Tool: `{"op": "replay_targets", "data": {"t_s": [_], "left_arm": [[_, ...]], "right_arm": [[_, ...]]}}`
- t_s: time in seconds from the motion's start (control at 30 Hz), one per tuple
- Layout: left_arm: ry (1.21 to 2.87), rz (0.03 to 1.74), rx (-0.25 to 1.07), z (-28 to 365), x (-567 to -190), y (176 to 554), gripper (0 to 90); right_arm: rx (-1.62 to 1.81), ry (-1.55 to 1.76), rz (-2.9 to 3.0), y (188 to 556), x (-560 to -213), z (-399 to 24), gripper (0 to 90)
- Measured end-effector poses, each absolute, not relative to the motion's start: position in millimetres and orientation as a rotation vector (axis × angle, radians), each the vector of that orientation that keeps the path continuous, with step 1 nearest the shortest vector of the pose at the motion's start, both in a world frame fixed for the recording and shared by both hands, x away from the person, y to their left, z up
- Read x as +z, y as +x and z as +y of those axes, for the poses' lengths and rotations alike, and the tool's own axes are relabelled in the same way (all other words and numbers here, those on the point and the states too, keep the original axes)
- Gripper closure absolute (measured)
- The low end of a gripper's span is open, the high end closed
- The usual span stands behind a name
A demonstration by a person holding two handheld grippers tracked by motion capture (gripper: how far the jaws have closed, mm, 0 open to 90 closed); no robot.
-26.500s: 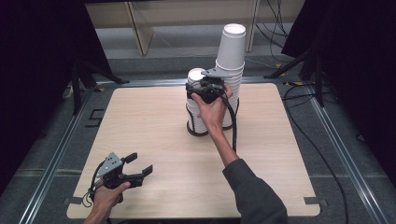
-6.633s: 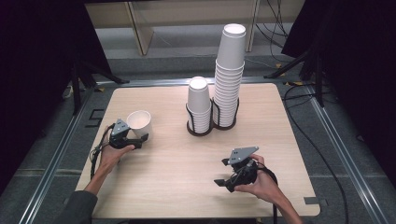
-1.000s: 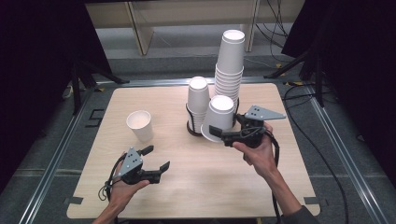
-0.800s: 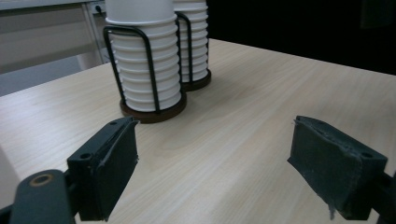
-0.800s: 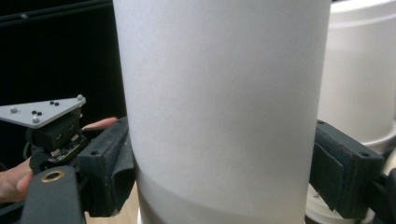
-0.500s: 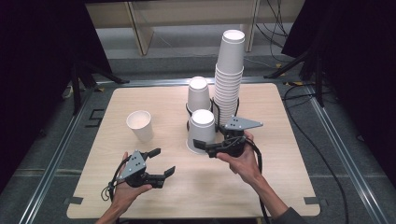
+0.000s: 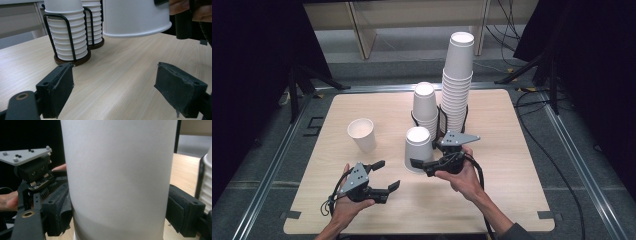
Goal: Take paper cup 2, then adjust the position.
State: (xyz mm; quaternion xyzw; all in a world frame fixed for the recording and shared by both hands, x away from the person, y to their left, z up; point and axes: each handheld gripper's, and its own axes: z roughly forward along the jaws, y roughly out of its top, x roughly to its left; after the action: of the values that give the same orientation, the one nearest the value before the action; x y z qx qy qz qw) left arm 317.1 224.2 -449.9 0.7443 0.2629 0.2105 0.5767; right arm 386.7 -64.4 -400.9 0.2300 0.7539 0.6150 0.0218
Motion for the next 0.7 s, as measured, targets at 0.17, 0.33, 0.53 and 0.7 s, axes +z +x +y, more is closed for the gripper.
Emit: {"op": "replay_targets", "data": {"t_s": [0.17,0.33,0.53,0.7], "left_arm": [[1.744,0.617,0.492,224,-450,316,14.5],[1.742,0.612,0.489,224,-450,315,14.6],[1.719,0.606,0.484,223,-450,316,14.5],[1.728,0.615,0.489,223,-448,314,14.5]], "right_arm": [[1.913,0.716,2.376,385,-406,-58,18.2],[1.901,0.697,2.393,382,-409,-53,18.2],[1.931,0.677,2.382,381,-412,-49,18.2],[1.938,0.663,2.391,379,-414,-46,18.2]]}}
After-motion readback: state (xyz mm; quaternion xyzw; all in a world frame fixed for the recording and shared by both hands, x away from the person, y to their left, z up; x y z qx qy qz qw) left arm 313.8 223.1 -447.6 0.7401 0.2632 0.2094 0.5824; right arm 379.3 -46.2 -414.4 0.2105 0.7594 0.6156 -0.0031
